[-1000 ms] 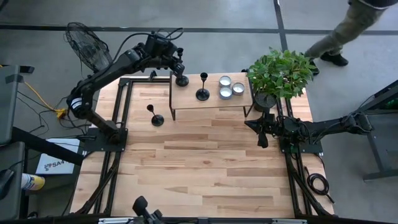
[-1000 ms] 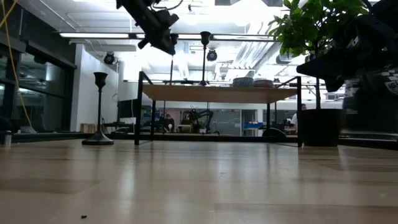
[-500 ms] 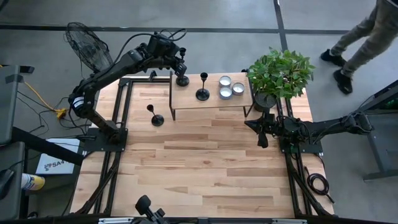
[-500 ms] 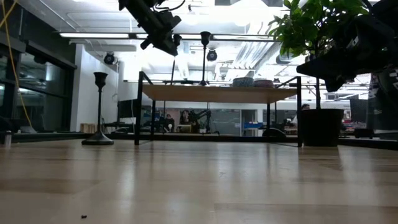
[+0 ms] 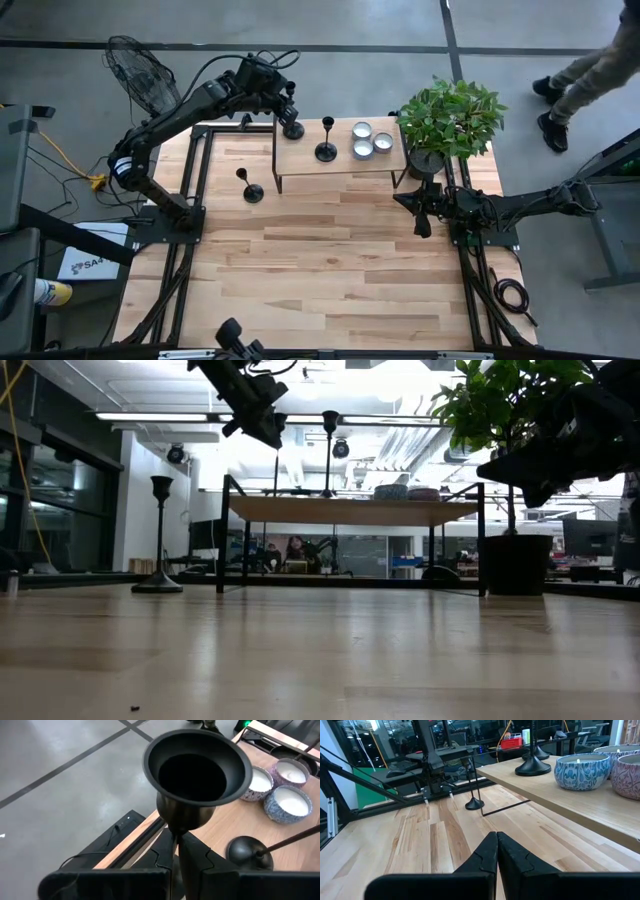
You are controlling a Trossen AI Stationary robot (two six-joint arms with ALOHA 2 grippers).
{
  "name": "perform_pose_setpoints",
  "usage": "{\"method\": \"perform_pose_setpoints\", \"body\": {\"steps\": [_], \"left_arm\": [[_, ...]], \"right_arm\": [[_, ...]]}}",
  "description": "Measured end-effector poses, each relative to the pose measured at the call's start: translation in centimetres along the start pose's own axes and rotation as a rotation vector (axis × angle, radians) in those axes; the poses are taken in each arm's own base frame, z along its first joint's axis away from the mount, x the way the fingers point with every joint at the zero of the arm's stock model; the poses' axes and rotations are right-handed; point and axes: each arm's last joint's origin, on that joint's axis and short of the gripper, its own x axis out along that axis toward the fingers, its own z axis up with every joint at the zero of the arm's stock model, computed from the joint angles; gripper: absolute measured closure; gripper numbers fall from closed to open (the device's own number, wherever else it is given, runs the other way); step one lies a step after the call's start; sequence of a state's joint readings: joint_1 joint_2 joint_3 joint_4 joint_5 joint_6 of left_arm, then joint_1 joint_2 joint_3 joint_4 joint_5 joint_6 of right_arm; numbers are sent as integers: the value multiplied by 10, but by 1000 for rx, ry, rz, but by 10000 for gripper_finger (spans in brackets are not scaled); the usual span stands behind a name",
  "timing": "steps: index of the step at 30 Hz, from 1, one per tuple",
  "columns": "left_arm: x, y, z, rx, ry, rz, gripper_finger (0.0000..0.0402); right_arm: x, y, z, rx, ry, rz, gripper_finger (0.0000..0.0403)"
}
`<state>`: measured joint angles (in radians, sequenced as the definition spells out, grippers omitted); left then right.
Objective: Pick & Place candle stick holders
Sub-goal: Put the black candle holder on the shelf, then adjust the black candle holder on the shelf
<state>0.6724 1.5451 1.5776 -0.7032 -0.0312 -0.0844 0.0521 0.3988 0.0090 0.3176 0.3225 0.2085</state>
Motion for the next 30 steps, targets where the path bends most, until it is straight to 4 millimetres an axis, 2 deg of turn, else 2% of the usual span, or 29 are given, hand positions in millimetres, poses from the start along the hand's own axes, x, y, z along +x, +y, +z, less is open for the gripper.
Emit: {"method": "perform_pose_setpoints", "body": {"steps": [16, 20, 23, 26, 30], "left_arm": [[1, 0, -2, 1, 21, 4, 394], [1, 0, -4, 0, 37, 5, 369], [10, 1, -9, -5, 72, 8, 343], [3, 1, -11, -3, 95, 14, 323], [5, 2, -12, -2, 107, 30, 310]], "right_arm": [[0, 0, 0, 0, 0, 0, 400], [0, 0, 0, 0, 0, 0, 400], [0, 0, 0, 0, 1, 1, 400], [0, 0, 0, 0, 0, -2, 400], [0, 0, 0, -1, 0, -3, 400]]}}
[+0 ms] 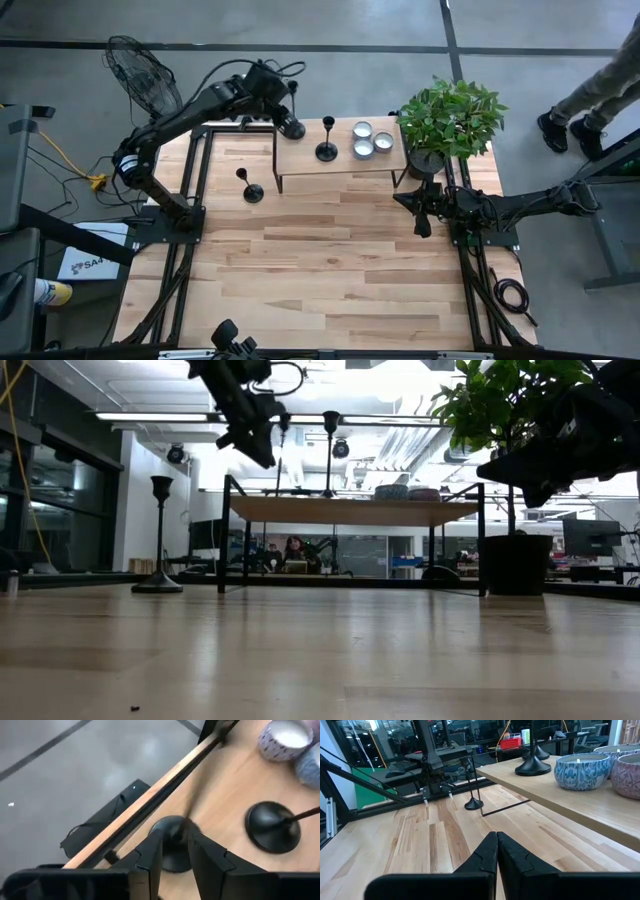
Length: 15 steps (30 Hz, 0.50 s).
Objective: Pick & Place candle stick holders
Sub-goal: Adjust the black candle holder on the shelf
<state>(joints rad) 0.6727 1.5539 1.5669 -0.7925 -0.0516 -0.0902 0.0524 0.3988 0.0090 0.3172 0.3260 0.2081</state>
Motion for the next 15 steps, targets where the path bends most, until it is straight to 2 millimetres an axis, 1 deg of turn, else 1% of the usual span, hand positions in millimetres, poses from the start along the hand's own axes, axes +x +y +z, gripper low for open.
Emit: {"method": "perform_pose_setpoints", "body": {"steps": [11, 15], "left_arm": [[-4, 0, 3, 6, -29, -14, 305], [-20, 0, 4, 7, -68, -16, 305]], "right_arm": [[0, 0, 0, 0, 0, -1, 400], [0, 0, 0, 0, 0, -1, 400]]}}
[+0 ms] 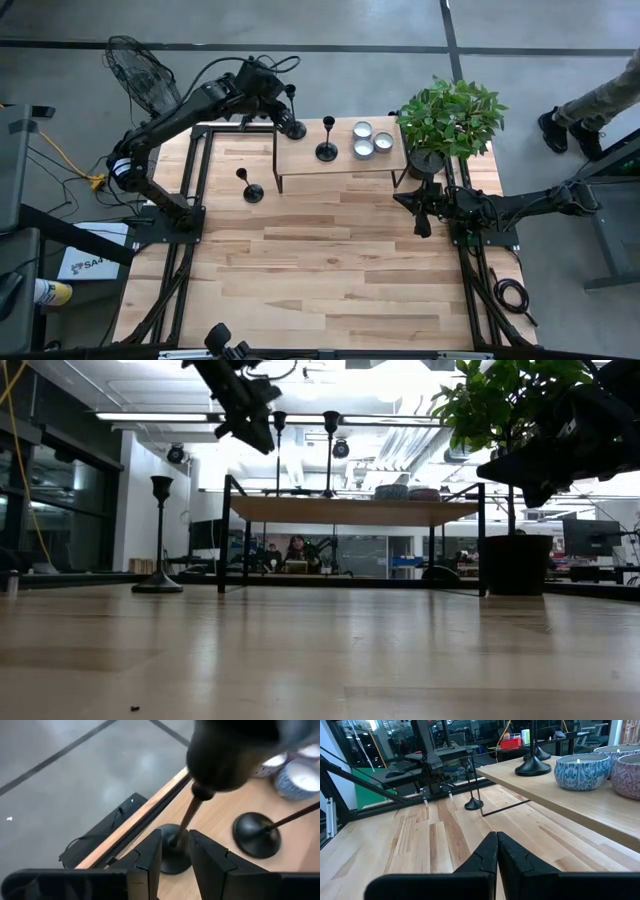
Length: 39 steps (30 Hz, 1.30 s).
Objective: Pick & Place candle stick holders
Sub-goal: Adjust the black candle holder on the shelf
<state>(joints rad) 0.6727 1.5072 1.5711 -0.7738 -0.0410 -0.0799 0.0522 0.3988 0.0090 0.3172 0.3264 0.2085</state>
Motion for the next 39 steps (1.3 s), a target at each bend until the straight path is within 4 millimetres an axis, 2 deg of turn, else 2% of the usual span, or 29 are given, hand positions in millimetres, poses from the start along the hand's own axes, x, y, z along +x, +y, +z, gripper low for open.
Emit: {"method": "perform_pose_setpoints", "body": {"steps": [10, 15, 26, 33, 39], "left_arm": [[-34, 2, -7, 1, 21, 3, 305], [-45, -8, -12, 29, 36, -19, 305], [-62, -69, -23, 178, 3, -77, 305], [-58, -111, -31, 293, -23, -117, 304], [-38, -136, -39, 390, 2, -84, 304]], "right_arm": [[0, 0, 0, 0, 0, 0, 400], [0, 0, 0, 0, 0, 0, 400], [0, 0, 0, 0, 0, 0, 400], [0, 0, 0, 0, 0, 0, 400], [0, 0, 0, 0, 0, 0, 400]]}}
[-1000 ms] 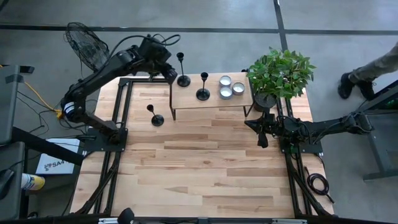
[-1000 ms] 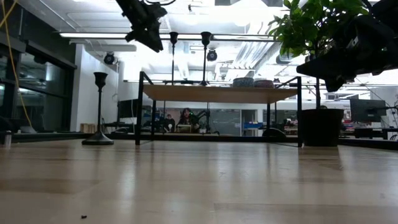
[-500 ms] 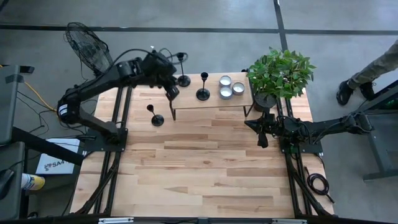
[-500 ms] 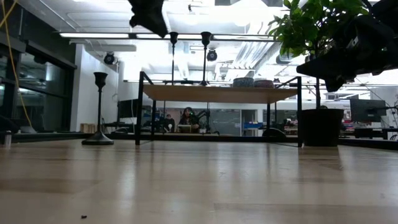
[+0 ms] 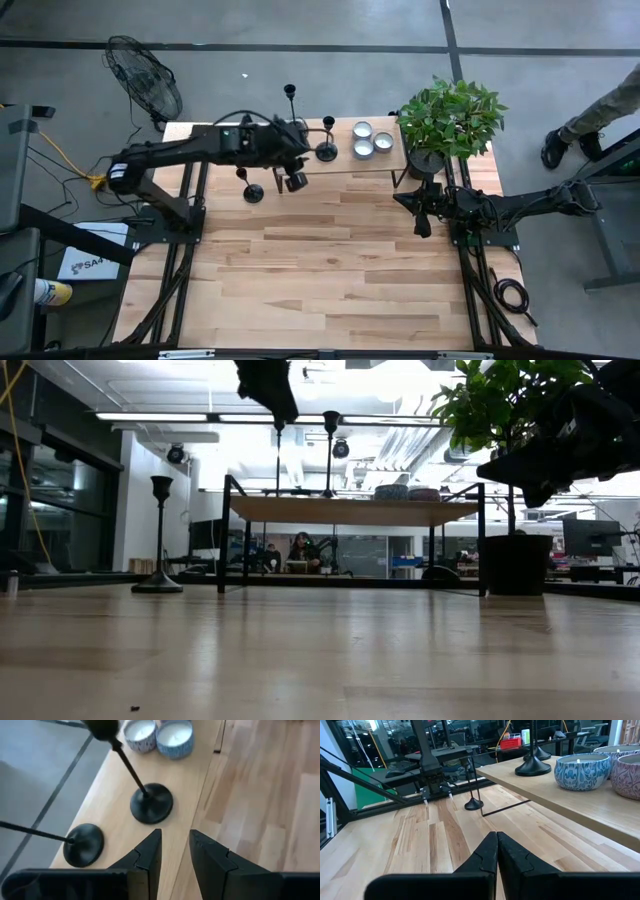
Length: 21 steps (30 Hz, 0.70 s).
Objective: Pick & Place candle stick holders
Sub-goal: Adjust the black candle holder on the shelf
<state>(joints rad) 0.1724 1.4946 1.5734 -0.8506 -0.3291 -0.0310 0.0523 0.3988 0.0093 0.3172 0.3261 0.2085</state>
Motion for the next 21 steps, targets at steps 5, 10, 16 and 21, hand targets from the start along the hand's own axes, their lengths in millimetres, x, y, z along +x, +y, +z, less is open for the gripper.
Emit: {"method": "perform_pose_setpoints", "body": {"steps": [5, 10, 16, 21], "left_arm": [[21, -8, 2, 10, 20, 7, 304], [35, -13, 4, 33, 15, 5, 304], [35, -13, 6, 31, -2, 1, 304], [36, -13, 5, 32, 1, 2, 270]], "right_arm": [[0, 0, 0, 0, 0, 0, 400], [0, 0, 0, 0, 0, 0, 400], [0, 0, 0, 0, 0, 0, 400], [0, 0, 0, 0, 0, 0, 400]]}}
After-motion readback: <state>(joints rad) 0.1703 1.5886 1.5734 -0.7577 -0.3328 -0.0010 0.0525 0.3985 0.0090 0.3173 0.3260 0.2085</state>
